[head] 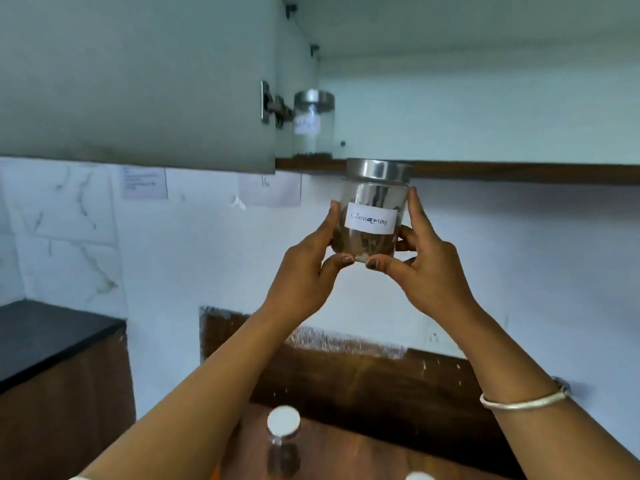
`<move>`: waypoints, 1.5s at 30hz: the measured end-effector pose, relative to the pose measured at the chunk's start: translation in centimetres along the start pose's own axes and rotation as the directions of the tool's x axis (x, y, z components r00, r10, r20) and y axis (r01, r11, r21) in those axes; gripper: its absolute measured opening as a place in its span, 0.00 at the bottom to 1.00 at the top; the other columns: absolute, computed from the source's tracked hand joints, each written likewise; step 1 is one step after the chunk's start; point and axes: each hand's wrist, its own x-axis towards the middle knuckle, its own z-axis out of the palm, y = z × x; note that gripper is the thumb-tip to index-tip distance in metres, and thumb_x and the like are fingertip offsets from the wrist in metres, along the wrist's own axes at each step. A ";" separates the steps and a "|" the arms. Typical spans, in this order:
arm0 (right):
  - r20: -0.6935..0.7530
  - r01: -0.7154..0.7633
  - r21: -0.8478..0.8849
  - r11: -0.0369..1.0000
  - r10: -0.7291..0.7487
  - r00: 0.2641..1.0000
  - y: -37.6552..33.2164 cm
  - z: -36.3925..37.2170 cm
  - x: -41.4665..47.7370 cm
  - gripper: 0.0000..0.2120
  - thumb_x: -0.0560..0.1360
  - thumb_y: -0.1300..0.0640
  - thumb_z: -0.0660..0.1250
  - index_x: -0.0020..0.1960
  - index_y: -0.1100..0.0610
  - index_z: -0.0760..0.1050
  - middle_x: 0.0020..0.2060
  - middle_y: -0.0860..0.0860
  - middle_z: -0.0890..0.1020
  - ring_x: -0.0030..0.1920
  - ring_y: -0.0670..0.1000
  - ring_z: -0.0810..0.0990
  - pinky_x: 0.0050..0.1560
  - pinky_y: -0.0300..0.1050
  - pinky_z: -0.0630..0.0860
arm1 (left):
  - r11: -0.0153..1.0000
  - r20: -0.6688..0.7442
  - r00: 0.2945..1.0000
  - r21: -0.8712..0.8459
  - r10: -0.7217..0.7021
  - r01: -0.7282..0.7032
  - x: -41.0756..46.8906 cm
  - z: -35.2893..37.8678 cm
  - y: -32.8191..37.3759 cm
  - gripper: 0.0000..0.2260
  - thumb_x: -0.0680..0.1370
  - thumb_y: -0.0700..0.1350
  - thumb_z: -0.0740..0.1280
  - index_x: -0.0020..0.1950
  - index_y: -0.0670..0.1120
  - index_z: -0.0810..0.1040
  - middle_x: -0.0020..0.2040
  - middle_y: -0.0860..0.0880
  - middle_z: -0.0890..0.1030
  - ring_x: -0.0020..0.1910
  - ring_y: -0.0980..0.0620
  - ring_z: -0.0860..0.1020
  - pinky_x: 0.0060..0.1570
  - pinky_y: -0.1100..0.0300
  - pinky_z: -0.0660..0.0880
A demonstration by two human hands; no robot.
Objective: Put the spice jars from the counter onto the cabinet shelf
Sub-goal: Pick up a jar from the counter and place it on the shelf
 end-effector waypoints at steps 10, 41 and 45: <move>-0.163 0.072 -0.017 0.997 -0.074 0.984 -1.6 0.8 13.4 0.40 0.68 0.50 0.75 0.72 0.48 0.55 0.65 0.50 0.76 0.57 0.51 0.79 0.48 0.39 0.73 | 0.978 -0.203 0.975 -0.169 0.089 -0.124 13.4 -2.1 -3.7 0.27 0.76 0.41 0.67 0.73 0.52 0.63 0.60 0.54 0.78 0.54 0.61 0.76 0.51 0.77 0.69; -0.301 -0.236 -0.691 0.683 0.026 0.953 1.3 4.0 20.0 0.19 0.78 0.40 0.52 0.53 0.55 0.67 0.45 0.52 0.81 0.53 0.56 0.74 0.52 0.53 0.62 | 0.991 -0.446 0.885 0.068 0.132 -0.113 19.4 3.6 -7.6 0.07 0.74 0.42 0.69 0.44 0.38 0.78 0.47 0.43 0.74 0.41 0.49 0.76 0.41 0.57 0.77; -0.291 -0.243 -0.679 0.693 0.050 0.955 1.3 4.2 20.1 0.18 0.78 0.41 0.52 0.53 0.54 0.67 0.45 0.52 0.80 0.54 0.57 0.73 0.54 0.53 0.62 | 0.990 -0.409 0.903 0.097 0.131 -0.100 19.6 3.5 -7.8 0.07 0.75 0.43 0.68 0.45 0.38 0.77 0.47 0.43 0.74 0.42 0.47 0.76 0.42 0.55 0.76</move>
